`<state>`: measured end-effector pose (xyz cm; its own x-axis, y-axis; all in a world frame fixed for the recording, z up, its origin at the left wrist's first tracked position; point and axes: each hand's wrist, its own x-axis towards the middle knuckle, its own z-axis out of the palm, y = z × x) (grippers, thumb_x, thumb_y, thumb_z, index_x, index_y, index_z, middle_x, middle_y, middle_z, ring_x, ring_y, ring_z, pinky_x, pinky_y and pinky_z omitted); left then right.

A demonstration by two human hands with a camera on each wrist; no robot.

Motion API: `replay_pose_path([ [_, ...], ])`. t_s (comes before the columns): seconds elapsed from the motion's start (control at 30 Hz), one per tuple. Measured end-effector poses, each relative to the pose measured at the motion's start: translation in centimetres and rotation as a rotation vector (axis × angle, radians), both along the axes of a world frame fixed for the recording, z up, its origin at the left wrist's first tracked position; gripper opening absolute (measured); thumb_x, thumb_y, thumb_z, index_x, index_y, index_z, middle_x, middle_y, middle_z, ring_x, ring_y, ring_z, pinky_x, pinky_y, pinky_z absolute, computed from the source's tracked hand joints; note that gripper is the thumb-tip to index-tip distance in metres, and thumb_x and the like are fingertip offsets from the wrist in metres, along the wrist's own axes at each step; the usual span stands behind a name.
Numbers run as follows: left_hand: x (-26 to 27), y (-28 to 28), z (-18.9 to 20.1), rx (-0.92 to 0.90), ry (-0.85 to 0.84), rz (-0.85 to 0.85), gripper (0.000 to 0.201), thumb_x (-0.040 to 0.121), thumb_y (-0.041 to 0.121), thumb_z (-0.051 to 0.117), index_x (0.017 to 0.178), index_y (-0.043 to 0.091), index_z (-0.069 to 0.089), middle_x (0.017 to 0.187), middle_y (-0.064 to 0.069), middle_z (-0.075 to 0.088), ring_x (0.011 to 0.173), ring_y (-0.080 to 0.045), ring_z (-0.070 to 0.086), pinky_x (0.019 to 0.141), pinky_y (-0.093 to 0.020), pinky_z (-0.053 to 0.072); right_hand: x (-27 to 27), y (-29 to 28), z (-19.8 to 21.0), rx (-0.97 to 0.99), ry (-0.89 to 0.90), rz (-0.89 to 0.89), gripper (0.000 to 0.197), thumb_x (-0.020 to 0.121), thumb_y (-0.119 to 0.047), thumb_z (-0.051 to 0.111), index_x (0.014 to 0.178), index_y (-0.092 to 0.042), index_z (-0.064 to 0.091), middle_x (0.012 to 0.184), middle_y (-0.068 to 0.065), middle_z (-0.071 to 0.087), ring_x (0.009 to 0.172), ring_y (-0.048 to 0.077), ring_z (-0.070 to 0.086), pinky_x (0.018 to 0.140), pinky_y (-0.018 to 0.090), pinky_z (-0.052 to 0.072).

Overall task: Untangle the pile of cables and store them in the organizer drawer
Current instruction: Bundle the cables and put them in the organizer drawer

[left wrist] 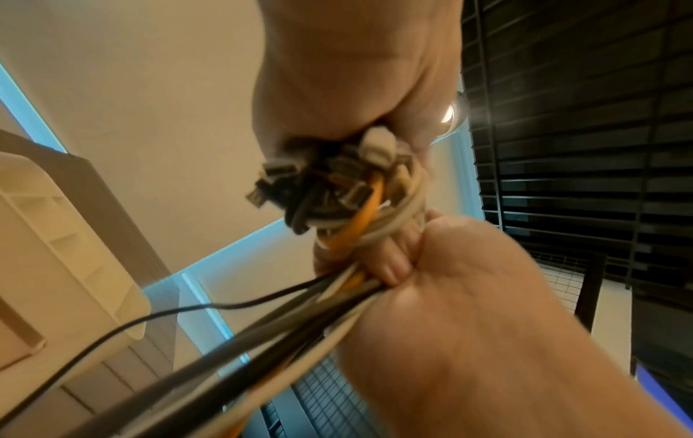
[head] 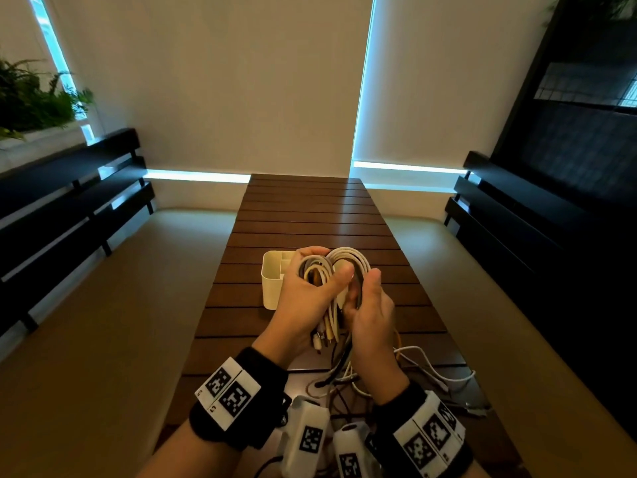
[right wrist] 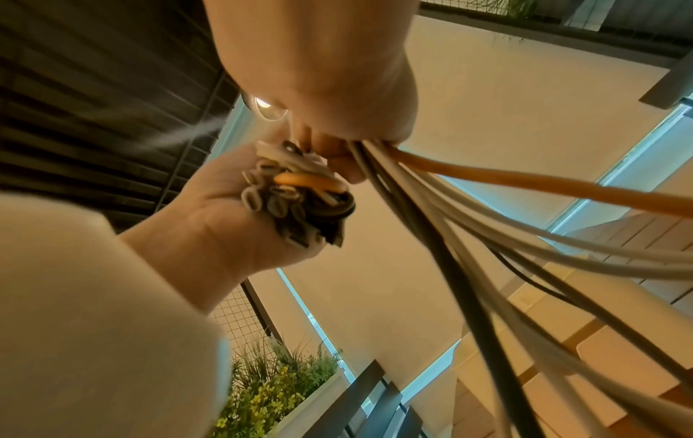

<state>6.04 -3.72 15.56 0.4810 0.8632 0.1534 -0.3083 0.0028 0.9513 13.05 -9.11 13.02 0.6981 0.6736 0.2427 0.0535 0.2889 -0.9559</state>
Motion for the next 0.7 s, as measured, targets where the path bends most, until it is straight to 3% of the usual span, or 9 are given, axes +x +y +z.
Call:
replay_pose_path([
  [0.07,0.0,-0.3,-0.1,0.018,-0.026,0.005,0.028,0.079,0.010,0.070,0.099,0.019,0.052,0.083,0.003,0.066,0.073,-0.005,0.066,0.067,-0.021,0.056,0.0,-0.1,0.0,-0.023,-0.032,-0.013,0.043,0.085,-0.049,0.028,0.064,-0.020,0.051,0.046,-0.011,0.050,0.047,0.000,0.045,0.052,0.020,0.037],
  [0.13,0.0,-0.3,-0.2,0.021,-0.043,0.038,0.027,0.079,0.012,0.070,0.098,0.019,0.052,0.084,0.001,0.065,0.072,-0.004,0.065,0.066,-0.018,0.055,-0.4,-0.1,0.0,-0.063,-0.185,-0.041,0.041,0.086,-0.047,0.026,0.069,-0.021,0.054,0.051,-0.009,0.054,0.050,-0.002,0.048,0.053,0.014,0.037],
  [0.27,0.0,-0.2,-0.2,0.046,-0.008,0.069,0.027,0.081,0.022,0.068,0.102,0.024,0.051,0.093,0.000,0.065,0.078,-0.004,0.065,0.071,-0.019,0.056,-0.5,-0.2,-0.1,-0.099,-0.408,-0.052,0.049,0.096,-0.042,0.027,0.089,-0.007,0.061,0.075,0.012,0.063,0.062,0.006,0.054,0.057,0.014,0.041],
  [0.33,0.0,-0.4,0.1,0.028,-0.027,0.057,0.040,0.078,0.030,0.066,0.111,0.023,0.046,0.096,-0.001,0.064,0.083,-0.006,0.065,0.076,-0.022,0.056,-0.5,-0.2,-0.2,-0.123,-0.509,-0.051,0.047,0.093,-0.050,0.025,0.082,-0.016,0.056,0.066,0.004,0.058,0.058,0.011,0.052,0.054,0.024,0.041],
  [0.4,0.0,-0.5,0.3,0.017,-0.038,0.051,0.056,0.070,0.041,0.062,0.118,0.025,0.038,0.097,0.000,0.062,0.087,-0.009,0.064,0.081,-0.026,0.055,-0.6,-0.3,-0.4,-0.134,-0.580,-0.049,0.043,0.086,-0.058,0.020,0.077,-0.026,0.049,0.059,-0.006,0.050,0.052,0.009,0.047,0.049,0.023,0.037],
  [0.5,0.0,-0.5,0.7,-0.026,-0.034,0.030,0.052,0.078,0.043,0.056,0.121,0.027,0.032,0.095,0.002,0.060,0.082,-0.008,0.065,0.080,-0.030,0.055,-0.8,-0.5,-0.5,-0.193,-0.664,-0.006,0.057,0.082,-0.062,0.016,0.091,-0.019,0.052,0.062,-0.005,0.052,0.055,0.013,0.052,0.052,0.029,0.043],
  [0.57,0.0,-0.3,0.8,-0.064,-0.025,0.014,0.044,0.087,0.040,0.052,0.123,0.026,0.031,0.093,0.002,0.059,0.071,-0.001,0.066,0.071,-0.026,0.056,-0.8,-0.8,-0.2,-0.232,-0.745,0.026,0.066,0.080,-0.067,0.014,0.099,-0.015,0.050,0.066,-0.003,0.055,0.059,0.018,0.055,0.055,0.034,0.045],
  [0.63,-0.1,-0.1,0.8,-0.138,-0.033,-0.025,0.045,0.089,0.041,0.049,0.127,0.026,0.031,0.098,-0.001,0.059,0.073,-0.004,0.067,0.068,-0.025,0.057,-0.8,-1.2,0.2,-0.274,-0.834,0.047,0.062,0.078,-0.068,0.010,0.097,-0.020,0.044,0.070,-0.003,0.056,0.061,0.018,0.055,0.054,0.028,0.043],
  [0.7,-0.2,-0.1,1.1,-0.210,-0.062,-0.057,0.048,0.088,0.045,0.049,0.128,0.026,0.031,0.105,-0.005,0.059,0.086,-0.013,0.066,0.070,-0.025,0.058,-1.0,-1.6,0.8,-0.323,-0.945,0.044,0.051,0.076,-0.066,0.007,0.094,-0.025,0.033,0.073,-0.007,0.052,0.062,0.013,0.051,0.054,0.022,0.036],
])
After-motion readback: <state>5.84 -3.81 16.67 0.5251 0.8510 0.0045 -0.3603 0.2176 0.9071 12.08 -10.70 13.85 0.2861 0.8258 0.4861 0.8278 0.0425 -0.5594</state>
